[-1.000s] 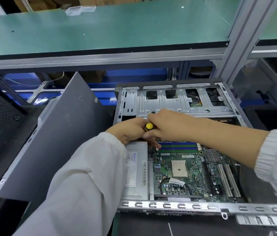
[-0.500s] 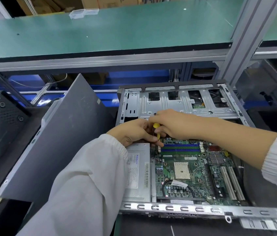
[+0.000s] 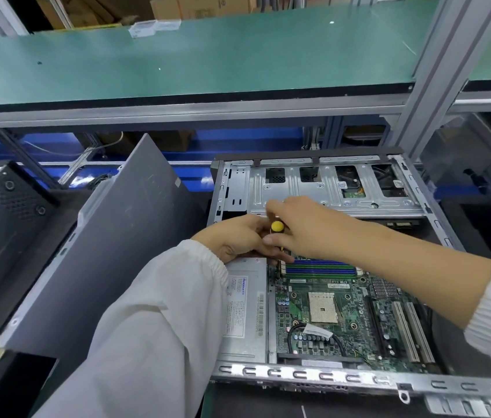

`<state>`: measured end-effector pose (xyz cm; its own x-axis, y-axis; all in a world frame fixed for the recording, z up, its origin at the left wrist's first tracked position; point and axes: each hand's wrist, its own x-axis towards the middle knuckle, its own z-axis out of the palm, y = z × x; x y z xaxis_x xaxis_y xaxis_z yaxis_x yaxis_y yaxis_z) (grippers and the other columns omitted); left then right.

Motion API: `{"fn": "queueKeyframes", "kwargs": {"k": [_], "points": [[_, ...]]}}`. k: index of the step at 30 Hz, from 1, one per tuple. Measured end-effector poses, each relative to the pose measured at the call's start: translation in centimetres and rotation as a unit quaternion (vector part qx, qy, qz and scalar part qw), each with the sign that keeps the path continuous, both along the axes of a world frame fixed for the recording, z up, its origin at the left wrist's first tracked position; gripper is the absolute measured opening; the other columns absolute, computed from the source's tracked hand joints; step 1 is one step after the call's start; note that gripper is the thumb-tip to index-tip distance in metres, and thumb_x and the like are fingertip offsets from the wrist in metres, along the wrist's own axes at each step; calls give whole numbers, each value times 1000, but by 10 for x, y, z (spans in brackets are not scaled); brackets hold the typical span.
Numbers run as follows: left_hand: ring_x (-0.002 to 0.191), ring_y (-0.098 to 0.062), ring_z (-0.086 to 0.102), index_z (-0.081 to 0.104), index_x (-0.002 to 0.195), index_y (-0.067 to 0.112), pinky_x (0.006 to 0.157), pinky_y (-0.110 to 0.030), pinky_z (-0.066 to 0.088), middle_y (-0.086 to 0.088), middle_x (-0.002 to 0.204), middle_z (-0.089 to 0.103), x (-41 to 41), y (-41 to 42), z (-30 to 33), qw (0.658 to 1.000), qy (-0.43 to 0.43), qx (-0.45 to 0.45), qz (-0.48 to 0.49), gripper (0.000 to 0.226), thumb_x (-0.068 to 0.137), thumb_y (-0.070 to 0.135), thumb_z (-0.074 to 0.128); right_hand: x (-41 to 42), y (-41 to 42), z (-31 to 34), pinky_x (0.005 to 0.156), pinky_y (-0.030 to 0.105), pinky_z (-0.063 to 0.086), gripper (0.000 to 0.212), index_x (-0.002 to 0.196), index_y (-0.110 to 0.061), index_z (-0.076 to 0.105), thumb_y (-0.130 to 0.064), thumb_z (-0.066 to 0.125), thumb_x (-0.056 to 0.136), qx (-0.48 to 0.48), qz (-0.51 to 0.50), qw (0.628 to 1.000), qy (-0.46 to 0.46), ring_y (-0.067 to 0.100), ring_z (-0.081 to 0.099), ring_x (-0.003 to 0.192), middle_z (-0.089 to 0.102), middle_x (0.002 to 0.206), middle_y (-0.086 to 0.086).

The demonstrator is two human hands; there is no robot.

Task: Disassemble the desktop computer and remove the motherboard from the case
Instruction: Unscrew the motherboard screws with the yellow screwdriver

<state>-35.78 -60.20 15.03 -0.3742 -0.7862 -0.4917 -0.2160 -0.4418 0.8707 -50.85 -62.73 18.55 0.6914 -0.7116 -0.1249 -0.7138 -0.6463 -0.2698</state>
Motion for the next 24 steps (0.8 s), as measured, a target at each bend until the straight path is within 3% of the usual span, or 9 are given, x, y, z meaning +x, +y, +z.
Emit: {"fn": "queueKeyframes", "kwargs": {"k": [4, 7, 9, 12, 15, 17, 19, 22, 24], "points": [[111, -35, 63, 63, 95, 3, 82, -29, 55, -17, 108, 65, -1, 0, 0, 1000, 8, 16, -4, 32, 88, -22, 45, 0, 1, 0, 46, 27, 23, 18, 92, -17, 43, -31, 54, 94, -49, -8, 998, 49, 24, 50, 74, 36, 72, 0], [112, -36, 62, 56, 112, 0, 85, -31, 54, -18, 116, 62, -1, -1, 1, 1000, 0, 25, -7, 34, 90, -21, 41, -4, -1, 4, 56, 28, 34, 17, 106, -19, 52, -13, 57, 91, 2, 30, 998, 51, 22, 49, 81, 38, 87, -2], [112, -35, 62, 54, 116, -4, 86, -31, 54, -19, 117, 60, -2, -2, 1, 1000, -15, 14, -13, 33, 90, -21, 41, -3, -3, 9, 61, 33, 39, 21, 106, -21, 50, -30, 60, 90, 21, 14, 999, 35, 22, 48, 82, 39, 88, -2], [112, -34, 63, 49, 125, -9, 91, -35, 52, -18, 115, 61, -2, -1, 3, 1000, -13, 17, -8, 39, 88, -22, 43, 2, 1, 7, 47, 27, 26, 29, 94, -17, 46, -44, 56, 91, -44, -28, 998, 38, 24, 47, 70, 36, 71, -1], [111, -32, 63, 54, 116, -2, 91, -37, 52, -14, 115, 64, -2, 1, 4, 1000, 2, 19, -4, 37, 87, -24, 43, 4, 2, 3, 47, 27, 27, 9, 101, -17, 51, -20, 55, 93, -49, 9, 998, 37, 27, 54, 76, 36, 72, -1], [109, -31, 65, 56, 113, 3, 92, -39, 51, -14, 113, 65, -2, 2, 5, 1000, 1, 8, -9, 37, 87, -22, 46, 1, 0, 3, 57, 31, 38, 22, 106, -22, 52, -10, 57, 88, 22, 28, 999, 19, 24, 53, 82, 40, 89, -1], [108, -30, 65, 54, 114, 7, 91, -37, 52, -15, 116, 64, -2, 2, 6, 1000, -4, -2, -13, 40, 88, -21, 45, -1, 0, 5, 66, 35, 42, 22, 107, -24, 50, -21, 61, 88, 52, 13, 998, -21, 22, 51, 84, 40, 97, -1], [111, -30, 63, 51, 124, 0, 95, -39, 50, -16, 122, 62, -2, 2, 6, 1000, -11, 0, -23, 44, 88, -23, 41, 2, 4, 4, 60, 32, 36, 31, 97, -17, 46, -45, 57, 89, -47, -33, 998, -12, 24, 49, 77, 41, 83, 0], [112, -32, 63, 48, 125, -5, 99, -44, 46, -18, 123, 61, -1, 2, 5, 1000, -10, -1, -20, 44, 87, -25, 41, 5, 6, 4, 58, 31, 32, 22, 98, -16, 48, -35, 57, 92, -79, -14, 996, 25, 27, 52, 79, 42, 81, 2]]}}
